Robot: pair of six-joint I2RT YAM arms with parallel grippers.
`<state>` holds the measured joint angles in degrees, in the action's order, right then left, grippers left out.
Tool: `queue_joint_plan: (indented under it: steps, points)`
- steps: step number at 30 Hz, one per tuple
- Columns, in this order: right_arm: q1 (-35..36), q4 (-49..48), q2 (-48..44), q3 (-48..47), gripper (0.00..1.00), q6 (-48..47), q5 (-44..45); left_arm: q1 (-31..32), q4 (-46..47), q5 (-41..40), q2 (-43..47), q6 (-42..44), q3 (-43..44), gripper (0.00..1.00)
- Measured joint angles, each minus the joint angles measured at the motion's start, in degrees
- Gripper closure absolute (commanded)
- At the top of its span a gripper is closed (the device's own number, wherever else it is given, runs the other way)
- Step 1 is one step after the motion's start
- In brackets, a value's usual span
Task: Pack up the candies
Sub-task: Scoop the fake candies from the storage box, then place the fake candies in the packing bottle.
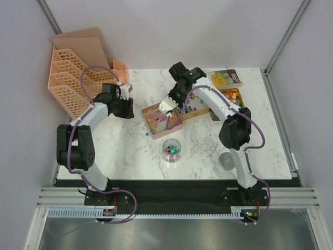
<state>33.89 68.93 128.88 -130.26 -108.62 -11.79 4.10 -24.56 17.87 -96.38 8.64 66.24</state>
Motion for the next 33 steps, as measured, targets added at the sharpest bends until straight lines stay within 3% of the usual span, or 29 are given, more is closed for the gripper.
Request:
queue_joint_plan:
  steps: [4, 5, 6, 18, 33]
  points:
    - [0.00, 0.55, -6.73, 6.12, 1.00, 0.92, 1.51, 0.00, 0.02, 0.00, -1.25, -0.28, 1.70, 0.46]
    - [0.02, 0.76, -8.31, 7.67, 1.00, 1.16, 1.88, 0.00, 0.11, 0.00, -1.46, -0.42, 2.01, 0.12]
    - [0.09, 0.48, -10.03, 9.68, 1.00, 1.53, 2.34, 0.00, 0.24, -0.09, -1.66, -0.42, 2.27, 0.00]
    - [4.44, -2.51, -22.36, 30.27, 1.00, 7.13, 12.39, 0.00, 1.01, -0.28, -4.44, -2.08, 5.49, 0.00]
    - [10.69, -10.69, -26.40, 39.52, 1.00, 13.64, 27.45, 0.00, 1.79, -1.55, -4.35, -3.28, 6.23, 0.00]
